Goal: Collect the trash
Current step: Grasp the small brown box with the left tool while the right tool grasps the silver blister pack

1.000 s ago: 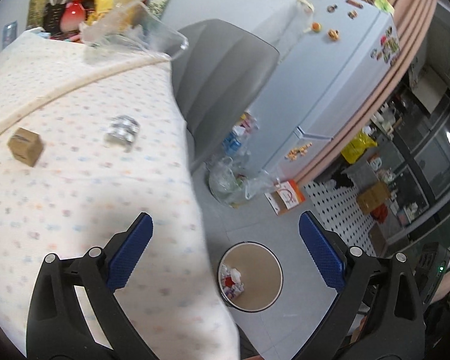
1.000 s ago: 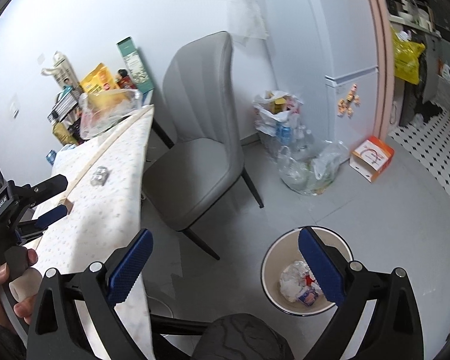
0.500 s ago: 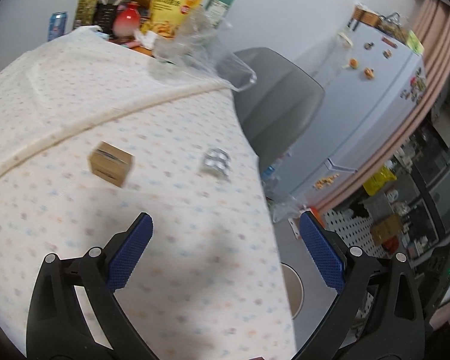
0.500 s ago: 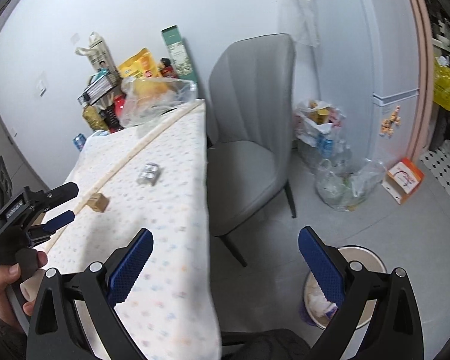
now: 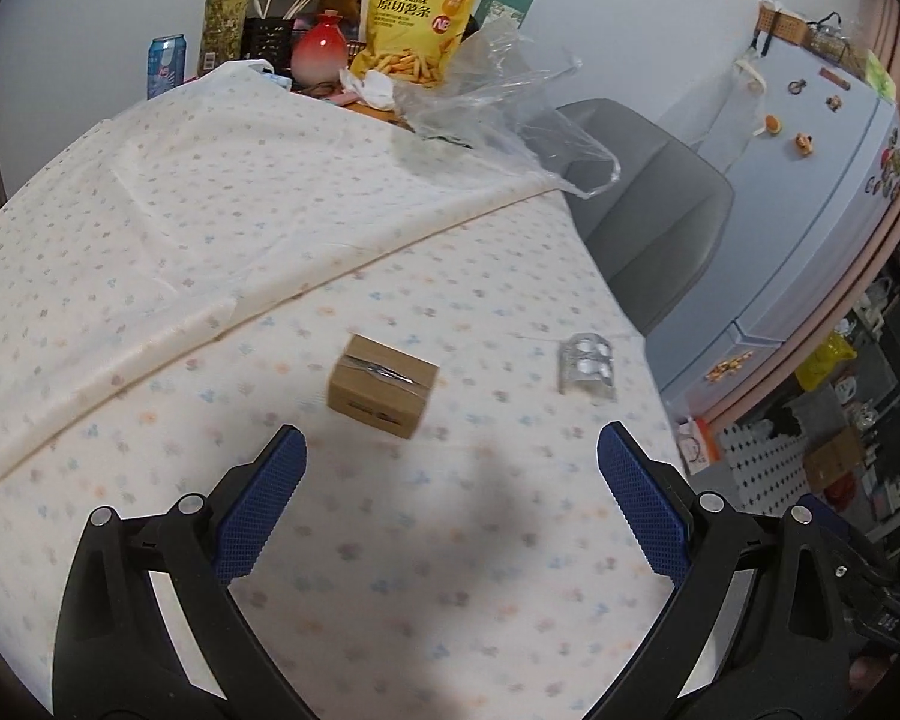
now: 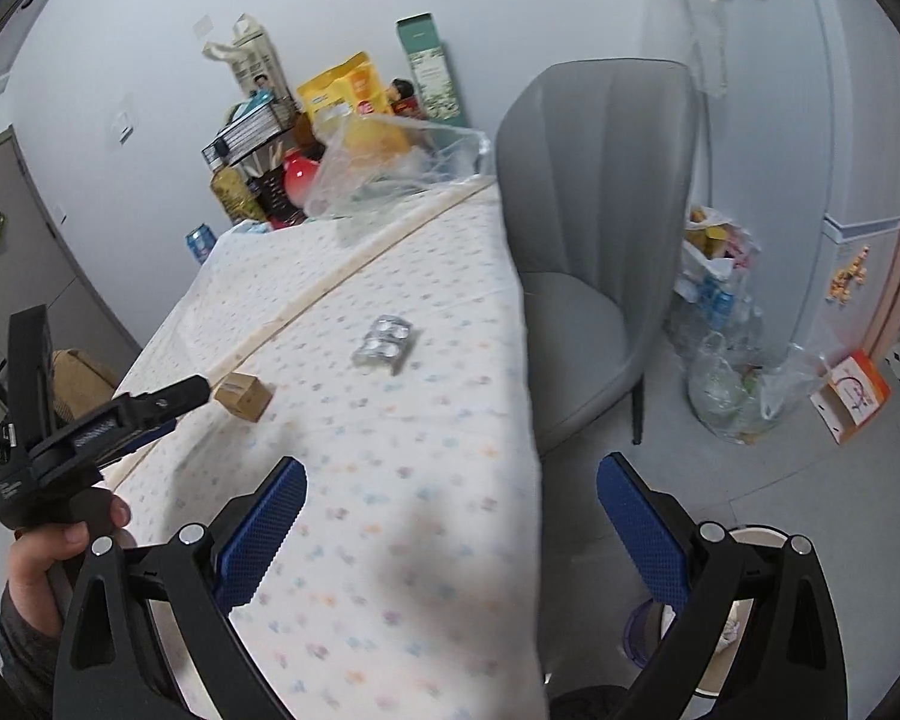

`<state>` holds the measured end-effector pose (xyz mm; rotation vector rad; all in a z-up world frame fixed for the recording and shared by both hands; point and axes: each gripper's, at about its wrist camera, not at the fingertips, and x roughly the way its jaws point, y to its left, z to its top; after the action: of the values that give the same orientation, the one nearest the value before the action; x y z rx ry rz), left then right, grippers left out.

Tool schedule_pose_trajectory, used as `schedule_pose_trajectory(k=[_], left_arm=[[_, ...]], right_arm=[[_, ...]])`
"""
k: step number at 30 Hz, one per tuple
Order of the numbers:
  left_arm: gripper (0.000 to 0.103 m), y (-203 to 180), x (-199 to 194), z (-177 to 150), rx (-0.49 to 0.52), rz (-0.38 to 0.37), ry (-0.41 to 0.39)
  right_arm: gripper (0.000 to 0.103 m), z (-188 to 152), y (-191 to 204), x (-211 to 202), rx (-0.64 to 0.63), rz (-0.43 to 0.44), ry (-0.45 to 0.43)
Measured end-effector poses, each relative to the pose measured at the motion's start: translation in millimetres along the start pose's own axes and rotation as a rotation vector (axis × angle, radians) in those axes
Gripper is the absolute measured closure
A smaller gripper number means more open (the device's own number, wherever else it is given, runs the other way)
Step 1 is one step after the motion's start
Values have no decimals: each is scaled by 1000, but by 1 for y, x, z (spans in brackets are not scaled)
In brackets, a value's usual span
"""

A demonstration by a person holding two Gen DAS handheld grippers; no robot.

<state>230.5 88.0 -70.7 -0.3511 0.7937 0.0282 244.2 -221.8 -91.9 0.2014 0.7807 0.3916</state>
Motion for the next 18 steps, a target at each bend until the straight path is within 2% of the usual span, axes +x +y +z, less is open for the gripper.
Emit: schedule_pose_trajectory(k=[6, 13, 15, 16, 17, 18], left_arm=[[6, 10, 17, 6, 24, 59, 15], [11, 6, 39, 11, 99, 106, 27], [13, 5, 48, 14, 143, 140, 35], [21, 7, 51, 15, 152, 144, 43], [36, 8, 54, 16, 154, 146, 53], [46, 11, 57, 18, 149, 147, 68]], right_arm=[[8, 11, 14, 18, -15, 13, 7], [8, 30, 29, 43, -64, -22, 15], [10, 34, 31, 52, -62, -24, 26], [10, 35, 32, 55, -62, -24, 28], [10, 37, 34, 59, -63, -22, 27], [10, 39, 35, 62, -65, -22, 28]])
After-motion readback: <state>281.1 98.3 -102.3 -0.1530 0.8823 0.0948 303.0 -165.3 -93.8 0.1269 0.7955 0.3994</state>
